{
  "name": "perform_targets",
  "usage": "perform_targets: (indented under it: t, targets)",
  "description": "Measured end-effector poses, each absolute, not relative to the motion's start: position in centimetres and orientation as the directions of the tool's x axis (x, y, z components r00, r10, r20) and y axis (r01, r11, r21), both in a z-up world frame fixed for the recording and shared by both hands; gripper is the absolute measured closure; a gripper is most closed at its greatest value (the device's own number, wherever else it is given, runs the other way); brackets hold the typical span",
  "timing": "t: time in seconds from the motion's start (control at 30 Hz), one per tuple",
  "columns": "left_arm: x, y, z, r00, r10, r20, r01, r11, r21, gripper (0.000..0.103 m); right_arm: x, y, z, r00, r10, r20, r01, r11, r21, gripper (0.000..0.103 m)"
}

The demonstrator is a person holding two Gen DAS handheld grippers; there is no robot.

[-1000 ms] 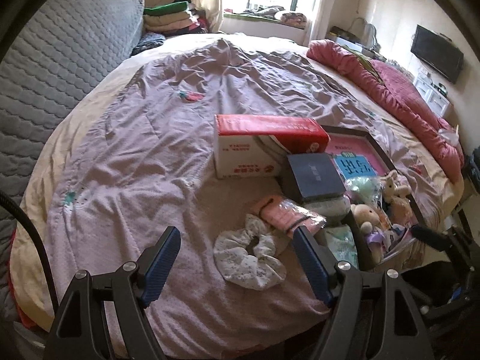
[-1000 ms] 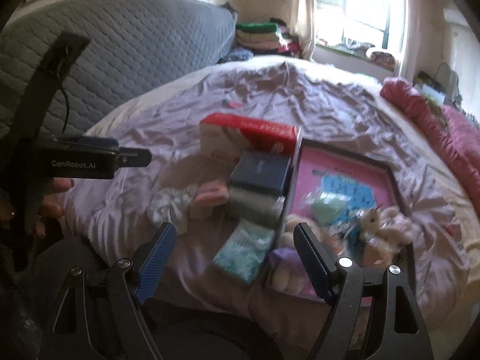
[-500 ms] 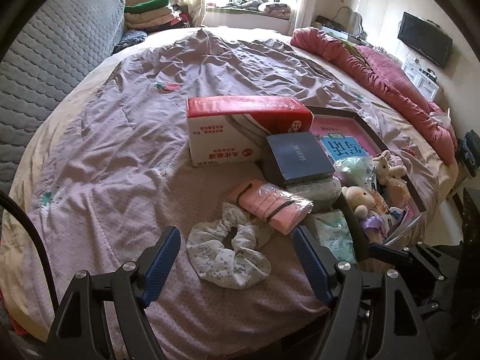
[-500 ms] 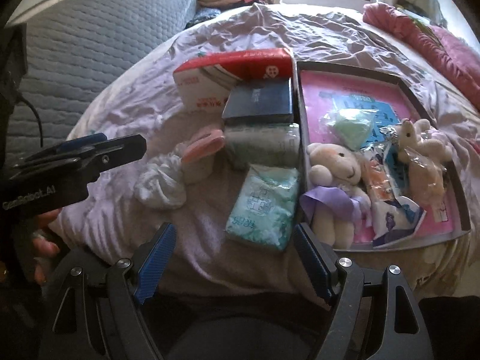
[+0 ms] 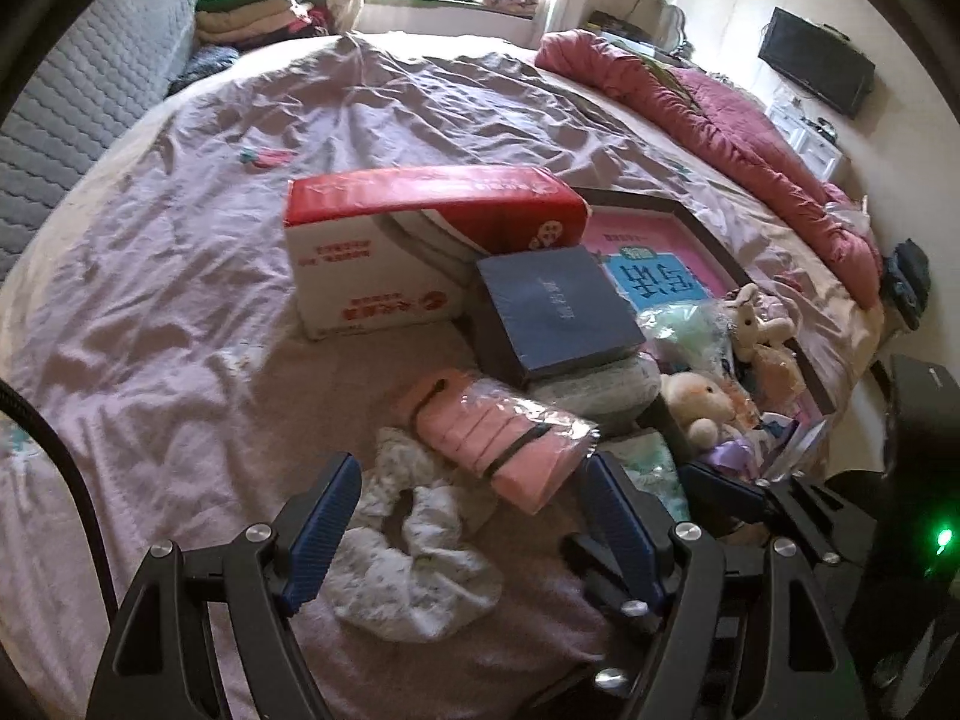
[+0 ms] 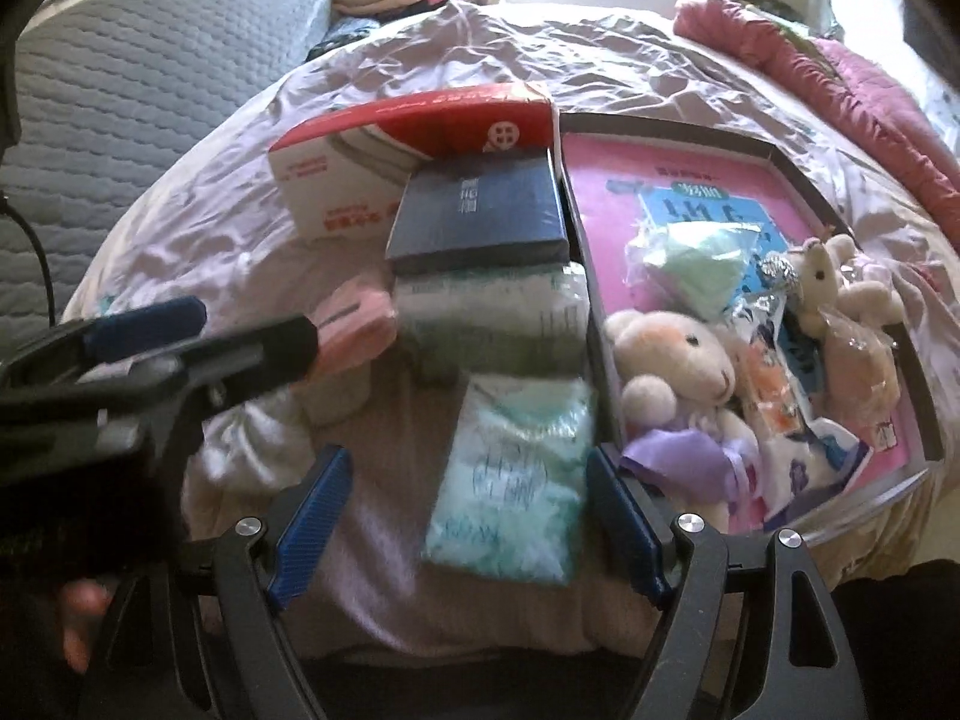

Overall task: Organize soft objects
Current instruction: 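Reach the left tool to the pink packet while the right tool approaches the tissue pack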

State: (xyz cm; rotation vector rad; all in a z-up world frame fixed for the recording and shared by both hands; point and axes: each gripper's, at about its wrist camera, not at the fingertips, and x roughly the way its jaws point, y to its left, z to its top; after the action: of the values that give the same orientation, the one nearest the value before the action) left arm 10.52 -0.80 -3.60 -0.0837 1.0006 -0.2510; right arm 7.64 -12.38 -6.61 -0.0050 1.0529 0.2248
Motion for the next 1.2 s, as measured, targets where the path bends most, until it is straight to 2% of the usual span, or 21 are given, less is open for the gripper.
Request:
perform_targets:
  t: [0.1,0.43,0.5,0.6,0.7,0.87,1.03,1.2]
  targets:
    - [11.5,-1.0,-4.1,0.495,-0.243,-0.835,0.167,0.969,-0.183,0.026,7.8,-11.5,-6.9,0.473,0.161,-0.866,-0.206,0.976,0.069,0.022]
    - [13.7,-2.4,-4.6,0.470,-0.238,-0.850,0.210,0.966,-0.155,0.026,6.9,-13.1,-7.5,0.428,0.222,-0.876,-0.121,0.975,0.188,0.027]
    - [14.1,-2.1,-4.9,0.454,-0.248,-0.856,0.204,0.964,-0.171,0.026,7.2,-12.9,-8.0,0.411,0.214,-0.886,-0.111,0.977,0.184,0.026]
    - [14.9,-1.5,-5.2,0.436,-0.276,-0.857,0.194,0.958,-0.210,0.026,7.2,-12.2,-8.0,0.419,0.201,-0.886,-0.118,0.979,0.167,0.020]
    - [15.6,-0.7,-5.8,0.410,-0.301,-0.861,0.175,0.952,-0.250,0.026,7.1,-11.9,-7.8,0.425,0.250,-0.870,-0.148,0.967,0.206,0.020]
    - [16.2,0.1,-6.6,0.383,-0.337,-0.860,0.169,0.941,-0.293,0.026,6.8,-11.6,-7.1,0.424,0.315,-0.849,-0.207,0.946,0.248,0.031]
    - [16.8,0.6,-7.0,0.358,-0.350,-0.866,0.148,0.936,-0.318,0.026,7.4,-12.8,-7.4,0.442,0.250,-0.862,-0.131,0.968,0.213,0.032]
    - [17.7,1.0,-7.4,0.329,-0.367,-0.870,0.102,0.930,-0.354,0.025,8.1,-11.4,-8.0,0.424,0.225,-0.877,-0.184,0.970,0.160,0.032]
